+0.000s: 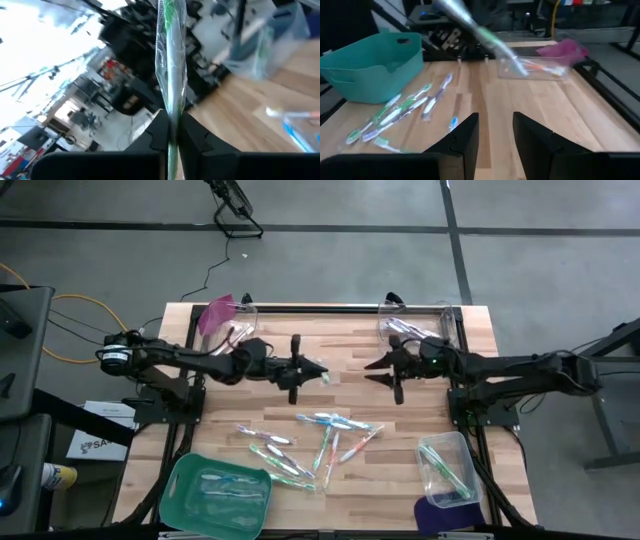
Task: Pick & Place Toothbrushes
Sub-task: Put the green toothbrush into the white bin
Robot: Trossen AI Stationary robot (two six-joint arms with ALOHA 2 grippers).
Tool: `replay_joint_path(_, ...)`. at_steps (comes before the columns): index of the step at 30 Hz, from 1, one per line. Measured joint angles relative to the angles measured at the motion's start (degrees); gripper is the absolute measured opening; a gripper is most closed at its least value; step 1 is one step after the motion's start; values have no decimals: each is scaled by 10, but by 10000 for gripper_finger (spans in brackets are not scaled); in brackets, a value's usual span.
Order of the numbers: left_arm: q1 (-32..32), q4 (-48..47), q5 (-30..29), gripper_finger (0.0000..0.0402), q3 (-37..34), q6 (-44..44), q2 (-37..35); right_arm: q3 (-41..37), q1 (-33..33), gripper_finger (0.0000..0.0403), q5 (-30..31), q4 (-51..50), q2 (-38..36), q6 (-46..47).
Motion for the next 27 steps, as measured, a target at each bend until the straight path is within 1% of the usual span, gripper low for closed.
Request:
replay_joint_path(3, 1, 68, 0, 12, -23, -19, 0, 0, 18, 113, 2, 60, 46, -17)
replay_joint_path(7, 1, 118, 0, 12, -39, -51, 0, 0, 44, 113, 41, 162, 113, -59)
replay_joint_path(12, 1, 122, -1, 12, -39, -66, 0, 0, 71, 113, 107, 291, 189, -123)
replay_joint_path(16, 1, 126, 1, 12, -40, -70, 10, 0, 86, 118, 116, 381, 247, -151)
replay_joint_path(21, 1, 129, 1, 12, -40, -78, 18, 0, 99, 147, 135, 471, 312, -209)
replay_joint_path(25, 1, 135, 10, 12, -39, -83, 17, 0, 101, 184, 172, 525, 341, -208)
replay_joint_path(27, 0, 133, 18, 12, -40, -85, 17, 0, 101, 204, 178, 535, 347, -209)
